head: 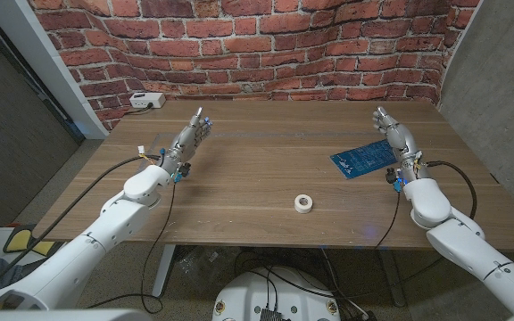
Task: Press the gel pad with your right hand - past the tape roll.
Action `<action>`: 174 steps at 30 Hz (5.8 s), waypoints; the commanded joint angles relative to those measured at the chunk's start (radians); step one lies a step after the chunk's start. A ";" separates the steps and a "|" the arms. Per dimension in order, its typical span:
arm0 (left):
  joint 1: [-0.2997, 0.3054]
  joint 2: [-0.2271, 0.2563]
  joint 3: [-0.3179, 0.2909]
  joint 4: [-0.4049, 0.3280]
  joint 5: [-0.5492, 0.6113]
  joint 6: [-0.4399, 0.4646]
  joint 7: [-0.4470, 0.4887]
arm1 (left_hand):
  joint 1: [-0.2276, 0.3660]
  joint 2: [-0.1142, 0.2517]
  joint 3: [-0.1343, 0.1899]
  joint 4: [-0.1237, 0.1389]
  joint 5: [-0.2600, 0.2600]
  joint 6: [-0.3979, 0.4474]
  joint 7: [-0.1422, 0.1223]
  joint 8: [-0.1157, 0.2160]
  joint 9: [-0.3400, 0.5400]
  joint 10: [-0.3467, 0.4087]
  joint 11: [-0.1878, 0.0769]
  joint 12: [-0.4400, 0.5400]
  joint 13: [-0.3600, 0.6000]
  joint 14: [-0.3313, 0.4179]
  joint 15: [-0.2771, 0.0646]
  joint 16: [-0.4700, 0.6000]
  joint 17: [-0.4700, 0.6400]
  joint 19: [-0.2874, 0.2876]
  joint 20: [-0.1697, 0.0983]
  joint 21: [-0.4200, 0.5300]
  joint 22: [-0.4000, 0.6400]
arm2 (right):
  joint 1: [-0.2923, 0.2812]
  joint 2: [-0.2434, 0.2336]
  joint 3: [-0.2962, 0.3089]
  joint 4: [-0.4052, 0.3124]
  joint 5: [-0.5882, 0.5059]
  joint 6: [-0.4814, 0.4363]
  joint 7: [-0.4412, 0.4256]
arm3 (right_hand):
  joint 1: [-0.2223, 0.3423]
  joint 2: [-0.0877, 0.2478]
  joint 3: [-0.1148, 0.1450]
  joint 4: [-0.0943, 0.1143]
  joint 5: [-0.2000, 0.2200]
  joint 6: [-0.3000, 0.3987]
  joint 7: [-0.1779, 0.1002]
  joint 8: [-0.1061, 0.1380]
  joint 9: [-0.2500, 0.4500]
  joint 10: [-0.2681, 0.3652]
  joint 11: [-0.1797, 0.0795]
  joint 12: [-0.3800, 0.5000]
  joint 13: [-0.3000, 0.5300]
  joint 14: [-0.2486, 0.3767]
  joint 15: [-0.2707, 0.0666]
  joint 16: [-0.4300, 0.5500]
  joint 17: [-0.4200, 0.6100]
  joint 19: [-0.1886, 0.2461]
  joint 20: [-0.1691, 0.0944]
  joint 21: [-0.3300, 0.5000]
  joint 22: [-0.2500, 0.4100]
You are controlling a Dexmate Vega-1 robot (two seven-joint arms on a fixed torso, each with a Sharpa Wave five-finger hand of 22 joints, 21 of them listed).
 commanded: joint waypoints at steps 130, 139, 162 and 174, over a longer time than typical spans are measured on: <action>0.163 0.015 -0.096 -0.158 0.154 -0.155 0.133 | 0.034 0.019 -0.037 -0.002 -0.018 0.069 -0.013 -0.019 0.006 0.059 -0.015 -0.017 0.003 0.059 -0.017 -0.009 0.003 0.049 0.017 -0.012 0.003 | 0.244 -0.236 -0.409 -0.232 -0.567 -1.000 0.168 | 0.037 0.076 0.020 -0.002 -0.001 0.021 -0.130 -0.009 0.006 0.007 -0.058 -0.011 0.003 0.021 -0.033 -0.005 0.001 -0.040 0.001 -0.007 0.008; 0.155 0.012 -0.089 -0.147 0.144 -0.146 0.122 | 0.036 0.020 -0.039 -0.001 -0.018 0.070 -0.013 -0.020 0.006 0.060 -0.017 -0.017 0.003 0.059 -0.017 -0.009 0.003 0.049 0.016 -0.013 0.003 | 0.266 -0.231 -0.423 -0.207 -0.546 -0.986 0.181 | 0.044 0.081 0.024 -0.005 -0.002 0.010 -0.121 -0.013 0.006 -0.002 -0.061 -0.015 0.003 0.015 -0.034 -0.007 0.001 -0.045 0.002 -0.009 0.008; 0.129 0.001 -0.077 -0.116 0.141 -0.151 0.117 | 0.049 0.027 -0.047 -0.004 -0.021 0.095 -0.006 -0.018 0.006 0.081 -0.007 -0.017 0.003 0.077 -0.015 -0.010 0.002 0.083 -0.029 -0.010 0.001 | 0.346 -0.219 -0.501 -0.184 -0.574 -1.064 0.248 | 0.089 0.109 0.053 -0.022 -0.002 -0.075 -0.111 -0.031 0.006 -0.023 -0.079 -0.022 0.004 0.012 -0.040 -0.007 -0.001 -0.027 -0.010 -0.001 0.008; 0.124 0.014 -0.082 -0.122 0.144 -0.149 0.112 | 0.051 0.028 -0.048 -0.004 -0.021 0.097 -0.007 -0.018 0.006 0.081 -0.009 -0.019 0.003 0.081 -0.018 -0.009 0.002 0.083 -0.023 -0.011 0.001 | 0.370 -0.223 -0.525 -0.184 -0.577 -1.095 0.281 | 0.093 0.106 0.054 -0.023 -0.004 -0.042 -0.111 -0.013 0.006 -0.020 -0.073 -0.019 0.004 0.010 -0.041 -0.006 0.000 -0.024 -0.010 0.000 0.008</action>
